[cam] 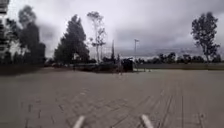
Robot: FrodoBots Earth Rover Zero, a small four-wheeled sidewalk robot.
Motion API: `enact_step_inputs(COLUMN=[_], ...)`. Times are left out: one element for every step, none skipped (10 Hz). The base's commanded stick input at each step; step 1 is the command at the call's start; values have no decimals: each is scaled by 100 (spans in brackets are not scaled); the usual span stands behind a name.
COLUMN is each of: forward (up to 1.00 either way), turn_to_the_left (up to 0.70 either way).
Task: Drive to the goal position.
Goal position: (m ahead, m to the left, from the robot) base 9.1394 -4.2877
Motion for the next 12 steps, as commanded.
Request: enact_step_inputs(forward=[100,100,100,100,100,100,100,100,100,100,100,100], turn_to_the_left=[1,1,1,1,1,1,1,1,1,1,7,41])
